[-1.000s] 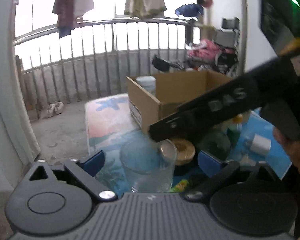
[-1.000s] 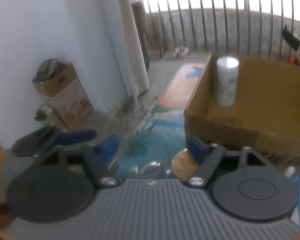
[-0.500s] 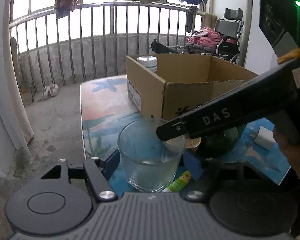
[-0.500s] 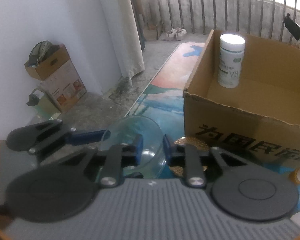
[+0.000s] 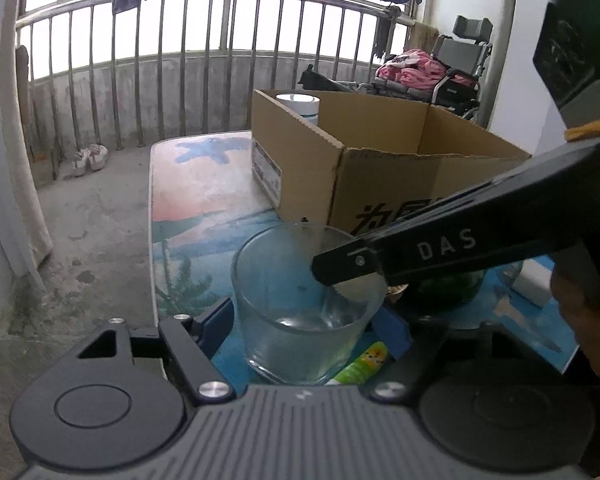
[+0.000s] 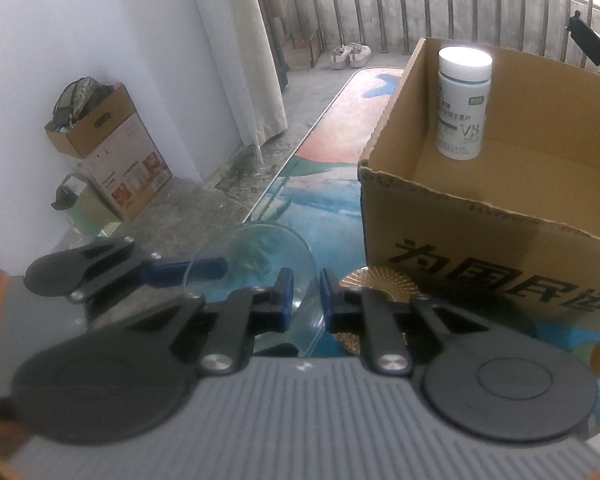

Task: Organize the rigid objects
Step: 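Lift the glass tumbler with the right gripper over the box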

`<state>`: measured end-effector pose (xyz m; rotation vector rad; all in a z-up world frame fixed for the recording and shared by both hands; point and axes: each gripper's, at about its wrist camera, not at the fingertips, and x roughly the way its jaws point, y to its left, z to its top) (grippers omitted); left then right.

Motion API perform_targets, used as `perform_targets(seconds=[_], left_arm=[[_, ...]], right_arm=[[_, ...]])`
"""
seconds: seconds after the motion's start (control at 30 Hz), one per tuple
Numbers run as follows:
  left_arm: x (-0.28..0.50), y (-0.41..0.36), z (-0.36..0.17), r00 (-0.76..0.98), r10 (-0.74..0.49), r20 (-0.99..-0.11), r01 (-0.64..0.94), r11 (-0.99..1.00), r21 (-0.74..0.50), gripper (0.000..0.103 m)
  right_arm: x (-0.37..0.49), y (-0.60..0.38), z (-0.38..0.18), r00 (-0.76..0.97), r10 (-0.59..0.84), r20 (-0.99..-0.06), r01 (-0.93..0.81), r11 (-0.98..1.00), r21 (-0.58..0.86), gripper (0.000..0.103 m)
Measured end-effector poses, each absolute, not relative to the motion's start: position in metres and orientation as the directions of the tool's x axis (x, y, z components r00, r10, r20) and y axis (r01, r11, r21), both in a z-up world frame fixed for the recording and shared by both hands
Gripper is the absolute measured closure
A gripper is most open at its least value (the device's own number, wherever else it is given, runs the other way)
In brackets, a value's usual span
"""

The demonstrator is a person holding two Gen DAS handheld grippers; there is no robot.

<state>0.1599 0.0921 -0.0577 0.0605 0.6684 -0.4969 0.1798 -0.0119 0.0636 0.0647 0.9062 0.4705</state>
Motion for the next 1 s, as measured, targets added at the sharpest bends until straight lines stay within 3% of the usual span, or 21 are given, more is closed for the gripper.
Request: perform_targets(seconds=[0.43,1.0], left_arm=[[0.155,0.086,-0.055,0.692,-0.399,-0.602,0.437,0.895,-0.091,0.03],[0.119,0.081,0.001,0.791,-0.365,-0.491,0.415,0.91,-0.008,0.03]], right_arm=[[0.177,-0.007,0.066,0.533,0.397,-0.747,-0.379,0.902,0.209,0.092],[0.148,-0.01,0.125,0.624,0.431,-0.651,-0.422,0.888,0.184,0.092]])
